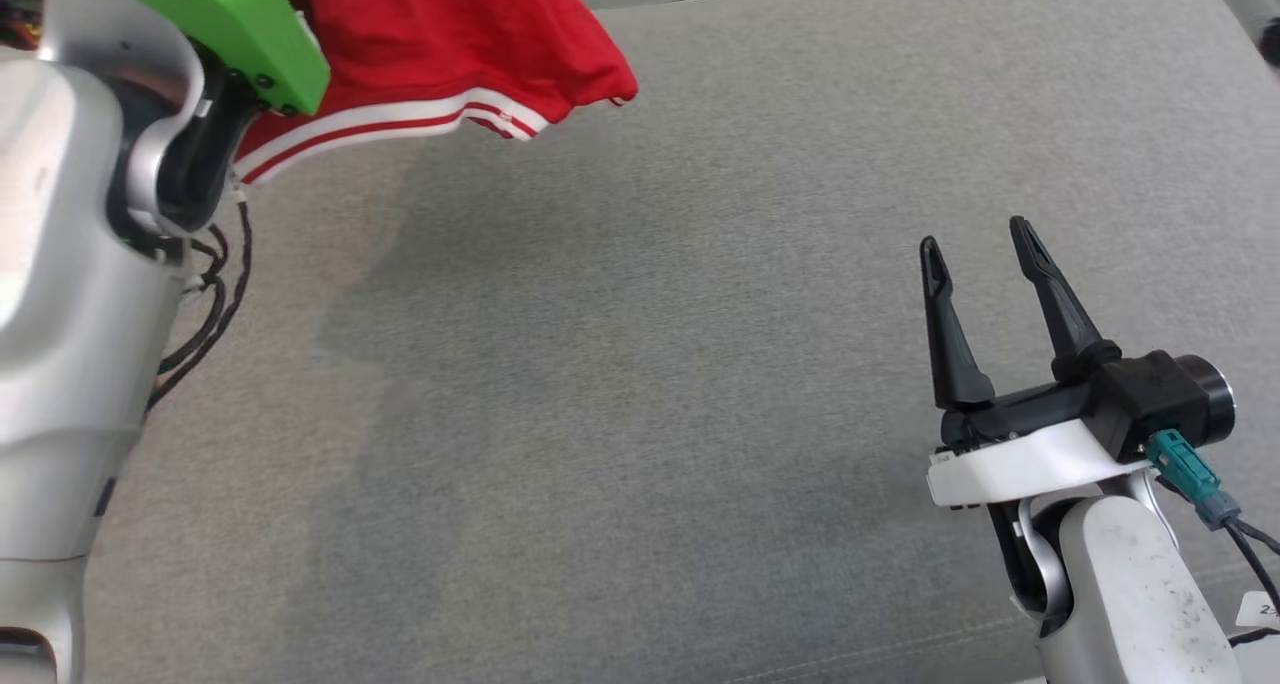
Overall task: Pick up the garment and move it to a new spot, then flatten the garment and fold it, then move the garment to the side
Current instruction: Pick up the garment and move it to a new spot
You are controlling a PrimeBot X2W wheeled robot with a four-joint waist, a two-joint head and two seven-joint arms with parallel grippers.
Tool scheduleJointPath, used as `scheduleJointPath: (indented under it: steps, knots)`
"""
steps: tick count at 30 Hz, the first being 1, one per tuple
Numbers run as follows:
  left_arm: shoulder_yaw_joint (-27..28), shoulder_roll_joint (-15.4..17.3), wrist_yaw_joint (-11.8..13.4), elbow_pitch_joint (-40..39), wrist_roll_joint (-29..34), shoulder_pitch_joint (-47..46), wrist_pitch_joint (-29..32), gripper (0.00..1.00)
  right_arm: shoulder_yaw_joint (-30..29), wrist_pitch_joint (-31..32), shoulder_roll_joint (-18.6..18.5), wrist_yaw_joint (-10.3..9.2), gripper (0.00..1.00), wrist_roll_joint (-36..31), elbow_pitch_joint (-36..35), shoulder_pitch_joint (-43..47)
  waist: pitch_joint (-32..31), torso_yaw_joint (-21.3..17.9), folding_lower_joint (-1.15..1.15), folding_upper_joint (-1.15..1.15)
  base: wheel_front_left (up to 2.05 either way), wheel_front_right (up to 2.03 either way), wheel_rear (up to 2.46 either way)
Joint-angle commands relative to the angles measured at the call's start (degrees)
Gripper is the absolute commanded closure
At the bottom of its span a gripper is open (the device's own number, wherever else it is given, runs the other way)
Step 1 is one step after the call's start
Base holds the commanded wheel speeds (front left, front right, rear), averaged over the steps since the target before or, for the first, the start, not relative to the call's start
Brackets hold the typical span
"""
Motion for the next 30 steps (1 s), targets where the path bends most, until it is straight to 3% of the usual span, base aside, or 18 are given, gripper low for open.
scheduleJointPath:
  steps: [1,11,15,23,24,25,26,30]
  knots:
    - [-0.3,-0.4,0.3,0.2,0.3,-0.6,-0.1,1.00,0.1,0.0,0.0,-0.02,0.00,0.6,-0.4,-0.9,2.3,-6.0,0.00,0.00,0.00,0.00,0.00]
    - [-3.4,-7.6,-0.2,6.9,-0.5,2.1,-3.0,1.00,0.0,0.0,0.1,-0.02,0.00,3.2,-1.0,-2.7,8.5,-12.4,0.00,0.00,0.00,0.00,0.00]
    - [-4.4,-9.5,-2.0,12.1,-0.5,3.6,-5.9,1.00,0.2,0.0,0.1,-0.02,0.00,3.7,-1.3,-3.2,10.7,-14.3,0.00,0.00,0.00,0.00,0.00]
    - [-7.1,-13.4,-4.6,23.6,1.9,4.5,-13.9,1.00,-0.5,0.0,0.1,-0.02,0.00,2.5,-1.7,-3.7,13.7,-14.6,0.00,0.00,0.00,0.00,0.00]
    - [-7.4,-13.9,-5.0,24.8,2.1,4.2,-14.9,0.60,-0.5,0.0,0.1,-0.02,0.00,2.4,-1.8,-3.8,13.9,-14.3,0.00,0.00,0.00,0.00,0.00]
    - [-7.7,-14.3,-5.3,25.7,2.2,3.9,-15.7,0.45,-0.5,0.0,0.1,-0.02,0.00,2.2,-1.8,-3.9,14.0,-14.0,0.00,0.00,0.00,0.00,0.00]
    - [-7.9,-14.7,-5.6,26.7,2.6,3.4,-17.3,0.00,-0.7,0.0,0.1,-0.02,0.00,2.0,-1.7,-4.0,14.0,-13.6,0.00,0.00,0.00,0.00,0.00]
    - [-8.9,-16.0,-6.1,29.0,4.8,2.7,-23.0,0.00,-1.0,0.0,0.0,-0.03,0.00,1.7,-1.5,-4.1,13.0,-11.2,0.00,0.00,0.00,0.00,0.00]
